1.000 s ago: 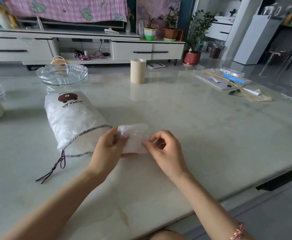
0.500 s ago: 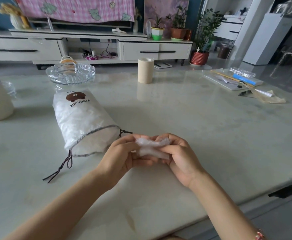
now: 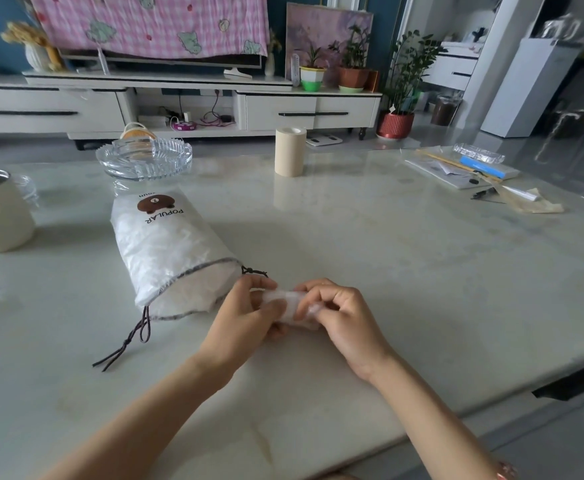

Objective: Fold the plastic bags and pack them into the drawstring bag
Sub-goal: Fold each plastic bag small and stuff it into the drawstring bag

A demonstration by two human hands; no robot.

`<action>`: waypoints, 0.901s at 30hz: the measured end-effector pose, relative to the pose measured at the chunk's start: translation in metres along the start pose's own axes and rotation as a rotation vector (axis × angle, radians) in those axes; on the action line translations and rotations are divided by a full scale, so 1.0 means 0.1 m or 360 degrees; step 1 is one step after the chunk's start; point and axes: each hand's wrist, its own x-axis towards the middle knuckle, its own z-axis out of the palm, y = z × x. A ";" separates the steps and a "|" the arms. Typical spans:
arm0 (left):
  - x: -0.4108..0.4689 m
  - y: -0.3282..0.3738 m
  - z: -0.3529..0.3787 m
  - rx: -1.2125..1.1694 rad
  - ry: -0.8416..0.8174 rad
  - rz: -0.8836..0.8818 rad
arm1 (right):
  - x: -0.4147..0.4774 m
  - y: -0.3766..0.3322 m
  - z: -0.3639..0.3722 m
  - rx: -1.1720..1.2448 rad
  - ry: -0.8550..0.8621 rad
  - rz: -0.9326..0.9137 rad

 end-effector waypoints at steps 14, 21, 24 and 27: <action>-0.66 0.24 -0.46 0.0697 -0.0154 0.0694 | -0.57 -0.67 0.27 -0.0528 -0.0390 -0.0014; -0.81 0.48 -0.76 0.0239 -0.0112 0.0589 | -0.61 -0.94 0.51 -0.0742 -0.0282 -0.0053; -0.86 0.52 -0.92 -0.0259 -0.0200 0.0323 | -0.65 -1.00 0.67 -0.0597 -0.0352 -0.0209; -0.88 0.53 -0.95 -0.0722 -0.0145 -0.0150 | -0.67 -1.03 0.79 -0.0306 -0.0413 -0.0192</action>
